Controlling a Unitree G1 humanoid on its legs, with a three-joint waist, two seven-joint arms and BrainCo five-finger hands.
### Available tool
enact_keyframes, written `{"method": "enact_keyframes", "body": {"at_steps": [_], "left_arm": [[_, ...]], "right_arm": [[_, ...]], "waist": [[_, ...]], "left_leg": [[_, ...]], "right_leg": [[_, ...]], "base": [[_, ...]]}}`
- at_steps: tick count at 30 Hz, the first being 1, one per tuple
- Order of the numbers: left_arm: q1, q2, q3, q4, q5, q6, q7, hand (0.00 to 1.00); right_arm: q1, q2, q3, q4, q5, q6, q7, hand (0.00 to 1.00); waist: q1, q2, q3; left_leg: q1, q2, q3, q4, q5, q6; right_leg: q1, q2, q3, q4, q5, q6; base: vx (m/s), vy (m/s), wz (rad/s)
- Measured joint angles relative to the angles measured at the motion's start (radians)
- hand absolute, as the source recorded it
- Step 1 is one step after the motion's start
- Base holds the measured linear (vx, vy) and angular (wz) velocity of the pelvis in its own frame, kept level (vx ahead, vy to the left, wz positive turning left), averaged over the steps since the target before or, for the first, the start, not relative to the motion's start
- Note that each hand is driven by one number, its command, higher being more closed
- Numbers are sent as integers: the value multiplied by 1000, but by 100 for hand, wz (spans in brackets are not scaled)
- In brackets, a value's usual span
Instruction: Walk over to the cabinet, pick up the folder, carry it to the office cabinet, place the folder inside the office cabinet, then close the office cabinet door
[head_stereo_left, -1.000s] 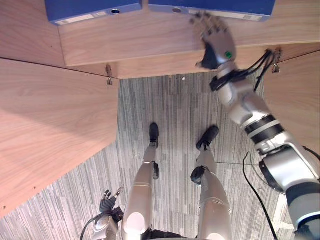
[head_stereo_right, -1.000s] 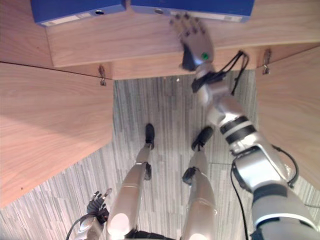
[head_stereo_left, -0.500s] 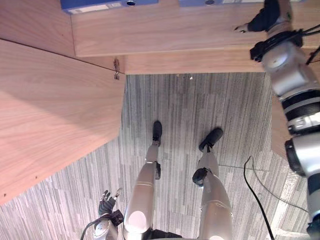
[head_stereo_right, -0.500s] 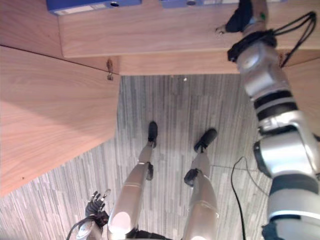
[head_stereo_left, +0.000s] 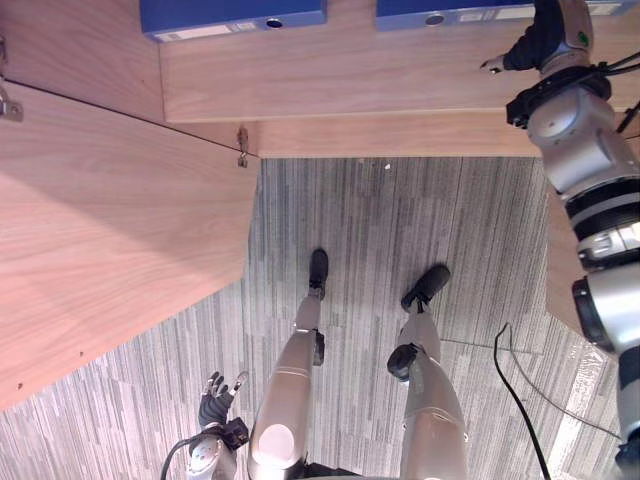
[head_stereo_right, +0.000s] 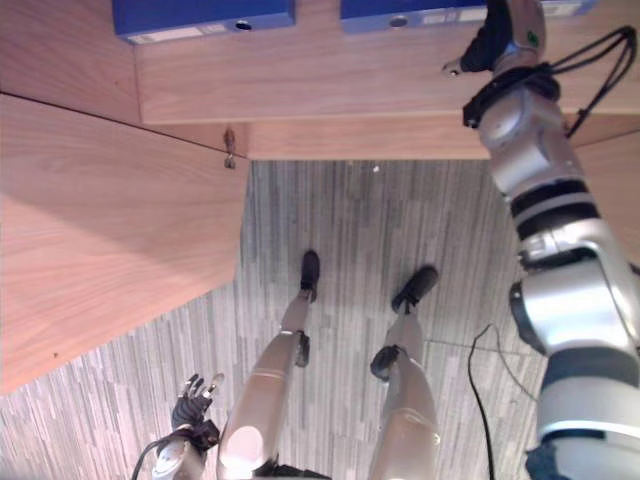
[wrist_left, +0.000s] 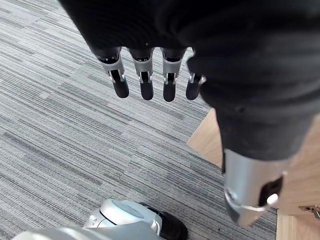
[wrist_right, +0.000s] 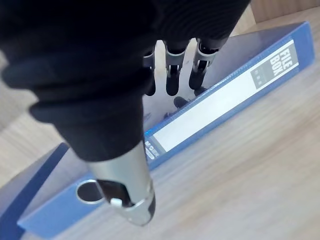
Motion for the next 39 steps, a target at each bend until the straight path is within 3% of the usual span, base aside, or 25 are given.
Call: {"method": "enact_keyframes", "body": {"at_steps": [4, 7, 9, 12, 17, 23, 27, 29, 30, 32, 35, 39], "left_arm": [[-48, -18, 44, 28, 0, 1, 22, 0], [-59, -18, 52, 32, 0, 2, 28, 0], [-51, -16, 54, 32, -17, 3, 12, 0], [-29, 0, 52, 32, -32, 11, -10, 0], [12, 23, 55, 35, -30, 26, -47, 0], [38, 21, 97, 44, -34, 48, -63, 0], [31, 21, 133, 61, -32, 61, -62, 0], [27, 40, 161, 124, -10, 76, -60, 0], [23, 42, 172, 144, 3, 81, -59, 0], [12, 54, 227, 207, 55, 102, -43, 0], [1, 60, 267, 257, 122, 119, -29, 0], [55, 57, 320, 234, 210, 151, -59, 0]], "right_arm": [[46, 85, -86, -194, -6, 48, -53, 0], [105, 172, -97, -402, -105, 71, -99, 0], [179, 235, -110, -527, -204, 69, -127, 0], [247, 328, -114, -577, -305, 71, -136, 0], [325, 350, -73, -579, -397, 68, -125, 0], [573, 480, 38, -552, -452, 30, -23, 0], [819, 591, 38, -493, -401, 29, 40, 0], [957, 685, 41, -357, -336, 22, 88, 0], [983, 705, 34, -314, -322, 17, 97, 0], [1044, 770, -49, -128, -251, 15, 120, 0], [1063, 788, -226, 56, -115, 18, 116, 0], [1122, 779, -454, 196, 46, 20, 116, 0]], "waist": [[-24, 0, 0], [-39, -5, -1], [-43, -6, -1], [-61, -8, 0], [-74, -25, 10], [-104, -46, 12], [-116, -83, 1], [-125, -137, -35], [-130, -151, -51], [-133, -208, -106], [-139, -224, -139], [-151, -211, -223]], "left_leg": [[19, 0, 6, 0, 0, 0], [52, 0, 17, 27, -20, 4], [51, 0, 32, 126, -83, 9], [39, 7, 48, 216, -141, 18], [36, 30, 57, 301, -186, 14], [103, 112, 91, 520, -332, 13], [190, 127, 106, 565, -391, 13], [278, 120, 125, 541, -402, 12], [294, 116, 126, 530, -402, 12], [354, 83, 129, 479, -402, 12], [426, 68, 150, 440, -400, 15], [526, 70, 206, 363, -364, 15]], "right_leg": [[17, 2, 3, -5, 5, 0], [53, 0, 18, -2, 4, 1], [76, -3, 42, 13, -11, 13], [83, -6, 66, 44, -21, 16], [92, 3, 83, 76, -30, 20], [197, 51, 131, 133, -58, 16], [290, 64, 145, 138, -77, 30], [372, 64, 161, 101, -76, 32], [391, 64, 161, 82, -73, 36], [444, 52, 162, 22, -67, 45], [497, 27, 102, 5, -72, 46], [531, -45, -104, 87, -164, 52]], "base": [[39, 31, -3], [33, 27, -13], [9, 17, -25], [4, 51, -24], [36, 38, -17], [76, 96, -45], [56, 125, -17], [61, 130, -13], [55, 95, -6], [58, 93, -13], [67, 81, -18], [160, 71, -27]]}}
